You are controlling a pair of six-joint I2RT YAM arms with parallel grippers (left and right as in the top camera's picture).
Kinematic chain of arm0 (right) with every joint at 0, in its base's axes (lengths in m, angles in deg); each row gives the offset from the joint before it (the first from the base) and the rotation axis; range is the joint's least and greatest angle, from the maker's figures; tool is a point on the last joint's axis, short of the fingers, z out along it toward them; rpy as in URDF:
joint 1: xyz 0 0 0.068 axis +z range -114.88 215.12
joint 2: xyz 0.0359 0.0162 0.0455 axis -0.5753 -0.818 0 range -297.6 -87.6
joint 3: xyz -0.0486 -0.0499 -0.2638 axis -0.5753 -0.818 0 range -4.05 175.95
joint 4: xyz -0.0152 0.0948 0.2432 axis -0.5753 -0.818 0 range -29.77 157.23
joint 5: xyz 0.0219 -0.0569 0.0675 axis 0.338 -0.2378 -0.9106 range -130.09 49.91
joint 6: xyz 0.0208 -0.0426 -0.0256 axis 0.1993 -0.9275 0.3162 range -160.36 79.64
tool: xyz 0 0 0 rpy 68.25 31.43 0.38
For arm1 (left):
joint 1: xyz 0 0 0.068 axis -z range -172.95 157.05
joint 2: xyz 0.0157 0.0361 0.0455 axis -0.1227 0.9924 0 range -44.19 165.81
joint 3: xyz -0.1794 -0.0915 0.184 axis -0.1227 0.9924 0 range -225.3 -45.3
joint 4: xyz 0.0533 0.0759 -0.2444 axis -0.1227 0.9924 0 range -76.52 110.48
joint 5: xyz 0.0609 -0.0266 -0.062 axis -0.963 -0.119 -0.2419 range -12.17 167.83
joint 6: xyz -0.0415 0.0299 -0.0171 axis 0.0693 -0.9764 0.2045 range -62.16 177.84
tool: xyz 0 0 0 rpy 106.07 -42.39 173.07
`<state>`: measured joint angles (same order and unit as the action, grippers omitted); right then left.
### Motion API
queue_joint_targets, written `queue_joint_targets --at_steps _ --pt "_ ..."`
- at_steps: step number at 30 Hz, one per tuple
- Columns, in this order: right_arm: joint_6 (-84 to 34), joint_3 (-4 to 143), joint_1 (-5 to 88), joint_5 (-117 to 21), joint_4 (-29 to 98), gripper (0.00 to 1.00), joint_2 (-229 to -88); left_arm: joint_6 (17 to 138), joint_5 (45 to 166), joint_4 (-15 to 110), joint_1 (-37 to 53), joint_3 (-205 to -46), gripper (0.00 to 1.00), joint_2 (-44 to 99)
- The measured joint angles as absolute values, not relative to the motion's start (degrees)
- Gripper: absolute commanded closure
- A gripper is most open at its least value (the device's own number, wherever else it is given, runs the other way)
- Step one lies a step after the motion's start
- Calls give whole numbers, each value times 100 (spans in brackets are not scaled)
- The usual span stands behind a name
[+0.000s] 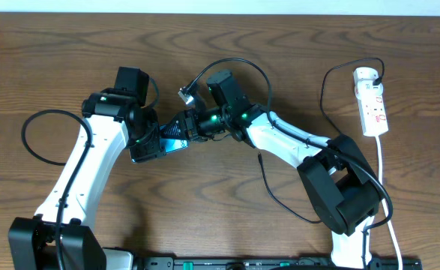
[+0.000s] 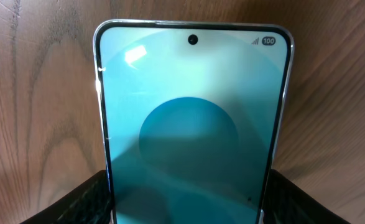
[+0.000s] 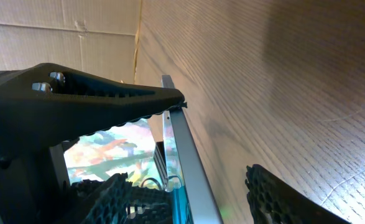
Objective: Plug charger to phone and switch on socket
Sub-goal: 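Close the right gripper on the phone's side edge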
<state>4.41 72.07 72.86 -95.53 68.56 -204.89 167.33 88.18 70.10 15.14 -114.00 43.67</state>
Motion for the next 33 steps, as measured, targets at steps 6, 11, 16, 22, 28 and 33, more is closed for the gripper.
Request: queue_joint_targets --at_steps 6,11,16,22,28,33 --pt "452 7207 7288 -9551 6853 47 -20489 16733 8816 7010 1514 -11400 93 4367" --pt "458 7207 7329 -9468 6856 51 -20489 16733 8816 7008 1514 -11400 93 4367" --pt "463 7207 7401 -9414 6860 55 -20489 16733 8814 7008 1536 -11400 93 4367" --pt "463 7207 7443 -9403 6862 60 -20489 16733 8814 7004 1584 -11400 93 4367" --pt "463 7207 7443 -9357 6862 67 -20489 16733 8812 7004 1584 -11400 93 4367" --pt "463 7207 7443 -9317 6862 75 -20489 16733 8812 7004 1584 -11400 93 4367"
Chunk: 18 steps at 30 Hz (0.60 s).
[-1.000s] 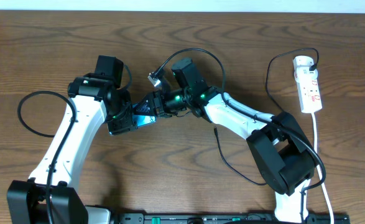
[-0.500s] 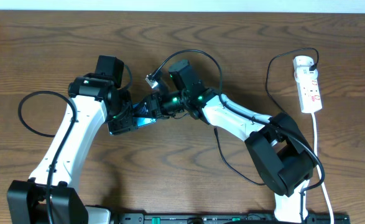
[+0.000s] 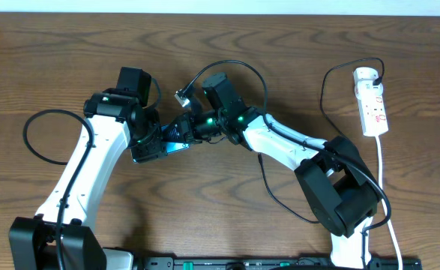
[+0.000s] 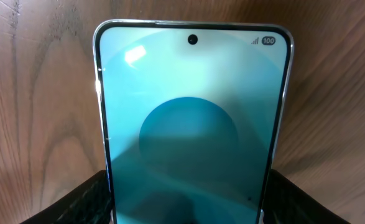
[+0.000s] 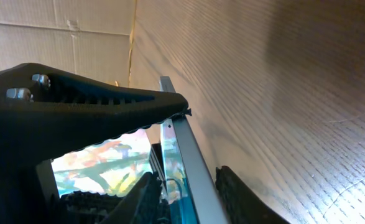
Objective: Plug charger to phone and switch on socket
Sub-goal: 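Close the right gripper on the phone's side edge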
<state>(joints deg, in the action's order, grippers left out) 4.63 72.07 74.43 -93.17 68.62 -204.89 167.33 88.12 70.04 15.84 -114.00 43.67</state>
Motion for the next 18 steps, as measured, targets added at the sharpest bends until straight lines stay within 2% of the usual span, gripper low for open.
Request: queue_joint_targets --at_steps 5,8,15,18 --pt "465 7207 7443 -9300 6862 79 -20489 16733 8812 7004 1584 -11400 93 4367" --pt "472 7207 7443 -9293 6860 86 -20489 16733 8810 7004 1584 -11400 92 4367" --pt "485 7207 7443 -9300 6873 88 -20489 16731 8799 7006 1584 -11400 93 4367" --pt "482 7207 7443 -9304 6875 92 -20489 16731 8799 7006 1584 -11400 93 4367"
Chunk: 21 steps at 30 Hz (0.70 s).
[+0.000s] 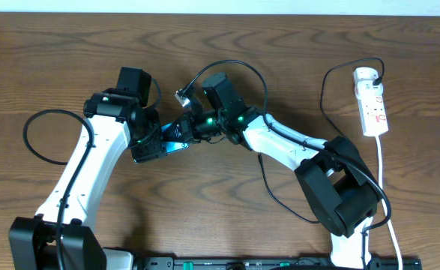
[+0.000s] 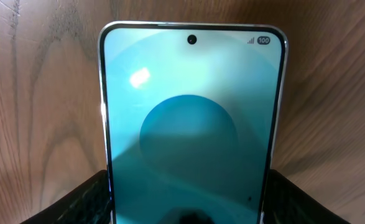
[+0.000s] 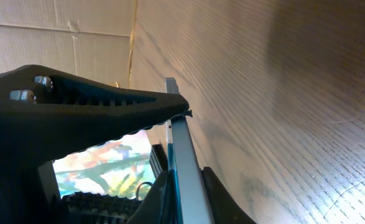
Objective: Plug charger to phone and switch on socket
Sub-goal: 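Close the right gripper on the phone's side edge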
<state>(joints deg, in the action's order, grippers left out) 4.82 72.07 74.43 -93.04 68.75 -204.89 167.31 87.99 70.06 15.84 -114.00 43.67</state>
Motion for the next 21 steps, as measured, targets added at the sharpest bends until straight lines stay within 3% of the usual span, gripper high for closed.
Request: queue_joint_targets --at_steps 3,14,16,21 --pt "531 7211 7443 -9346 6895 99 -20487 16733 8794 7006 1584 -11398 93 4367" --pt "526 7213 7443 -9357 6899 99 -20487 16728 8790 7010 1584 -11398 93 4369" --pt "526 7213 7441 -9357 6899 99 -20487 16728 8790 7010 1584 -11398 83 4369" --pt "526 7213 7443 -9357 6899 99 -20487 16728 8790 7010 1584 -11398 43 4367"
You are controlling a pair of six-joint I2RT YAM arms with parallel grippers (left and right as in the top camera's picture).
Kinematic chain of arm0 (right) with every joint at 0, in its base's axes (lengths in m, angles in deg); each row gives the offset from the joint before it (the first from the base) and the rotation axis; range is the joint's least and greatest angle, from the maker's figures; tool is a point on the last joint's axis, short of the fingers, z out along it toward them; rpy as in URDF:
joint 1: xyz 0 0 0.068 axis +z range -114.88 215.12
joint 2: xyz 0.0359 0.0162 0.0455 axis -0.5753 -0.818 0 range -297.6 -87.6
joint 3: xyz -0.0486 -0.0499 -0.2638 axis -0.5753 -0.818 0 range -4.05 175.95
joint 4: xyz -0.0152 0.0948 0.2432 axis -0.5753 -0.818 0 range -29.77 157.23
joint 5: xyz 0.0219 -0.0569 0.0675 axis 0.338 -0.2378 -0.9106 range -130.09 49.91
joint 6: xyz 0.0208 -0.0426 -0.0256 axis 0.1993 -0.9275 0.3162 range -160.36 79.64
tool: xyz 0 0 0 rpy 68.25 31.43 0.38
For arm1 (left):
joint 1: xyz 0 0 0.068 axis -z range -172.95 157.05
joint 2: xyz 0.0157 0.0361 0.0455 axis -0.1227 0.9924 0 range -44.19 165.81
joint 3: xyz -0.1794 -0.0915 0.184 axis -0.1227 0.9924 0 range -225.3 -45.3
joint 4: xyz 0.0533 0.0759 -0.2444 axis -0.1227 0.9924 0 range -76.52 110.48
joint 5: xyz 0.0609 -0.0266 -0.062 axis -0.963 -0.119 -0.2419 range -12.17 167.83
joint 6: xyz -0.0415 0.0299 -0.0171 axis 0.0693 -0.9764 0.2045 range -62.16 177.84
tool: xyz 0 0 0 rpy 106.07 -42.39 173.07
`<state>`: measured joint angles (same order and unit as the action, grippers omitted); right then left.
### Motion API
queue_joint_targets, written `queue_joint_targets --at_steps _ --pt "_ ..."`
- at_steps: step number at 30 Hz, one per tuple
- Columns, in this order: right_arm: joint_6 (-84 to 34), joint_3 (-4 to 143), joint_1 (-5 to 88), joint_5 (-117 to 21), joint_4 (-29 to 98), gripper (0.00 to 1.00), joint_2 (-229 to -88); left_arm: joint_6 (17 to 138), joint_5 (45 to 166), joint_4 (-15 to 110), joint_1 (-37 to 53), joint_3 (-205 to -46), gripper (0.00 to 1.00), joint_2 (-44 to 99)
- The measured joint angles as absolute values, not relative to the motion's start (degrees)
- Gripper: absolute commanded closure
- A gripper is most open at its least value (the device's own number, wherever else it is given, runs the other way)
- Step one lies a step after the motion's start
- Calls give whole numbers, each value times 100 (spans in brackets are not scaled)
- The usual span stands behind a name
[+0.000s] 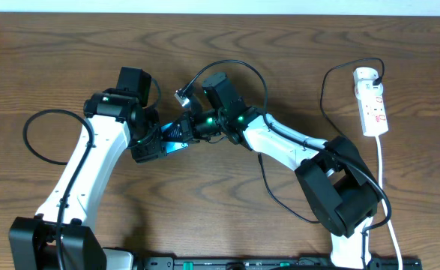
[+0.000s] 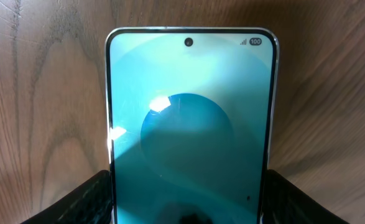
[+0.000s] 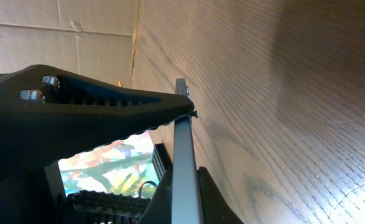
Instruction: Plug charger to phone and switch on socket
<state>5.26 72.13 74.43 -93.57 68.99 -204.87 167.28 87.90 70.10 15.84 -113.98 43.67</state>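
The phone (image 2: 188,124), its teal screen lit, stands between the dark fingers (image 2: 76,199) of my left gripper (image 2: 188,208), which is shut on its lower part. In the right wrist view the phone (image 3: 183,143) shows edge-on, and my right gripper (image 3: 185,196) is shut across its thin edge. From overhead, the left gripper (image 1: 149,145) and right gripper (image 1: 193,127) meet at the phone (image 1: 176,136). The charger's silver plug (image 1: 182,95) lies loose on the table behind them, on its black cable (image 1: 231,63). The white socket strip (image 1: 372,101) lies at the far right.
The black charger cable (image 1: 268,184) runs under the right arm and loops near the right base. The strip's white lead (image 1: 384,187) runs down the right side. A black cable loop (image 1: 36,139) lies left of the left arm. Cardboard (image 3: 58,25) shows beyond the table.
The phone has tipped slightly: its top sits lower and narrower in the left wrist view, and it shows squarely edge-on in the right wrist view. Both grippers stay shut on it.
At first my left gripper held the phone while the right gripper's fingers stood wide apart either side of its edge. Then the right fingers were closer together. Then they were shut on the edge. Now both grippers hold the phone, slightly tipped.
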Motion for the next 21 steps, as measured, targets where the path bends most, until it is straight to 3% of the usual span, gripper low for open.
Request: queue_joint_targets --at_steps 3,4,14,21 --pt "528 7213 7441 -9355 6899 99 -20487 16731 8790 7010 1584 -11398 22 4369" --pt "528 7213 7441 -9359 6901 99 -20487 16748 8781 7008 1584 -11398 20 4369" --pt "509 7211 7447 -9169 6759 99 -20500 16696 8799 6962 1584 -11398 8 4364" --pt "395 7211 7421 -8928 6342 99 -20500 15465 9000 6099 1488 -11398 6 4358"
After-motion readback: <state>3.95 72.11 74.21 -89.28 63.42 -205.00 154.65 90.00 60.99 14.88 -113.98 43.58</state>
